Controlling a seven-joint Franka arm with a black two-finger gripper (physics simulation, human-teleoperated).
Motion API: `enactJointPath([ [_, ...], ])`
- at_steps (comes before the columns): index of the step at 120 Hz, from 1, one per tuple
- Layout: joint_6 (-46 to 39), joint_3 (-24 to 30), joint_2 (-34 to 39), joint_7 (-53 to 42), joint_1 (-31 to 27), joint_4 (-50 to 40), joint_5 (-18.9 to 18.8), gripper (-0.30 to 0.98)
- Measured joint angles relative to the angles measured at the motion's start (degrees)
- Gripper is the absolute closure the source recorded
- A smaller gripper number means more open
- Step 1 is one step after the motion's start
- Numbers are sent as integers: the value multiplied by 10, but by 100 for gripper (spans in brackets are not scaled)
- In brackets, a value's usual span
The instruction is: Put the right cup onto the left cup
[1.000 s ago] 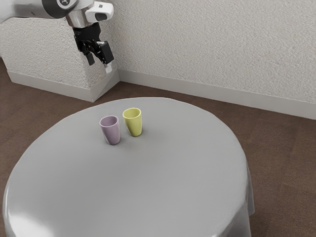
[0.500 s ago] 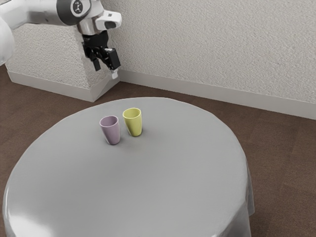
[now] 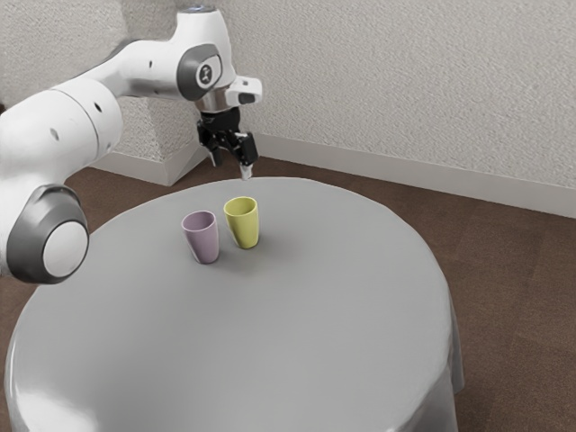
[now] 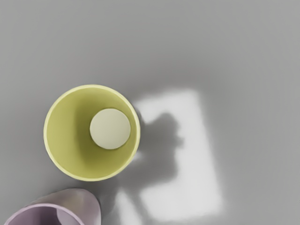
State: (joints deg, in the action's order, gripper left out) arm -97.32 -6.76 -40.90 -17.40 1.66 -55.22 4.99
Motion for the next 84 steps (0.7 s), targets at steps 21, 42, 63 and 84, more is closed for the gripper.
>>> enactJointPath([
  [21, -31, -3, -33, -1, -1, 1, 9, 0],
  [42, -60, -3, -65, -2, -1, 3, 16, 0],
  [63, -82, -4, -93, -3, -5, 3, 25, 0],
  [84, -107, -6, -109, -3, -7, 2, 28, 0],
])
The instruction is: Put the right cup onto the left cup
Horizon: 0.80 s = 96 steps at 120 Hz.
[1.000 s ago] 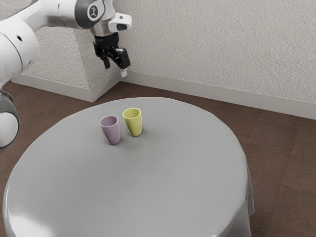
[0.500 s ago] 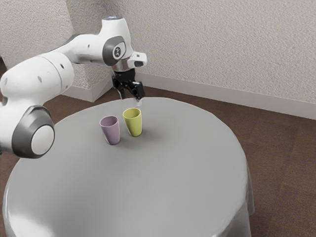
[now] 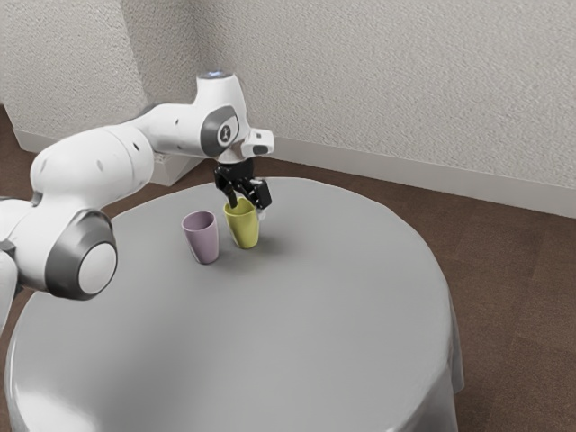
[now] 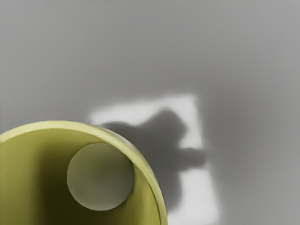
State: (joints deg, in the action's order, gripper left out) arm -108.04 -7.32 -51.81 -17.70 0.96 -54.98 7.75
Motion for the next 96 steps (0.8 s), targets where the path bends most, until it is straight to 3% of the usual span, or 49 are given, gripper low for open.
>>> enactJointPath([
  [21, -13, 1, -6, 0, 0, -1, 0, 7],
  [41, -18, 2, -9, 1, 0, -4, 0, 45],
  [56, -18, 4, -9, 2, 0, -6, 0, 63],
  [96, -17, 3, -7, 5, 0, -6, -4, 77],
])
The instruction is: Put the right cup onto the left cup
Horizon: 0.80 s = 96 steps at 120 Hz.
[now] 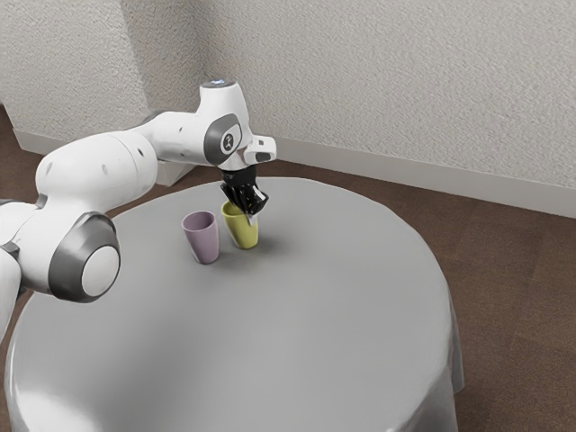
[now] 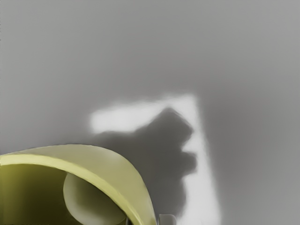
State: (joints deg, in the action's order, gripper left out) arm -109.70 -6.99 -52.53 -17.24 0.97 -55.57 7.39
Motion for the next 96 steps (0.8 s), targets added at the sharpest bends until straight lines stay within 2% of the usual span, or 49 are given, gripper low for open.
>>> enactJointPath([
  [34, 14, -3, 33, 2, -1, -1, -14, 78],
  [53, 35, 0, 95, 2, 1, -26, -24, 78],
  [71, 50, 5, 177, 3, 1, -96, -30, 79],
  [96, 58, 6, 238, 3, 1, -162, -36, 79],
])
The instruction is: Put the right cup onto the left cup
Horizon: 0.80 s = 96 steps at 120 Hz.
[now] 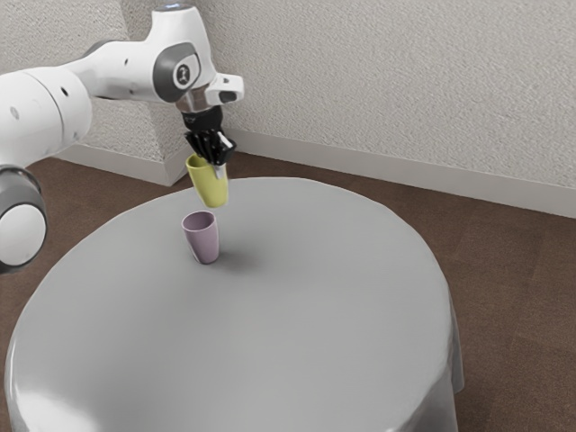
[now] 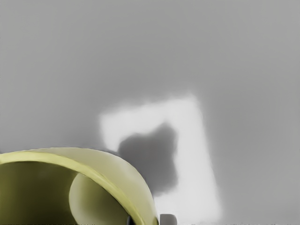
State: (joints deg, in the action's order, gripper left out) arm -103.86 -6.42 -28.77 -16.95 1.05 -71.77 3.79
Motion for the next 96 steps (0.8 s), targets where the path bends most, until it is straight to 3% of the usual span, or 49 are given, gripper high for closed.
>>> enactJointPath([
  [65, 3, -5, 20, -1, -21, -46, -20, 79],
  [96, -15, -3, -10, -1, -22, -34, -37, 79],
])
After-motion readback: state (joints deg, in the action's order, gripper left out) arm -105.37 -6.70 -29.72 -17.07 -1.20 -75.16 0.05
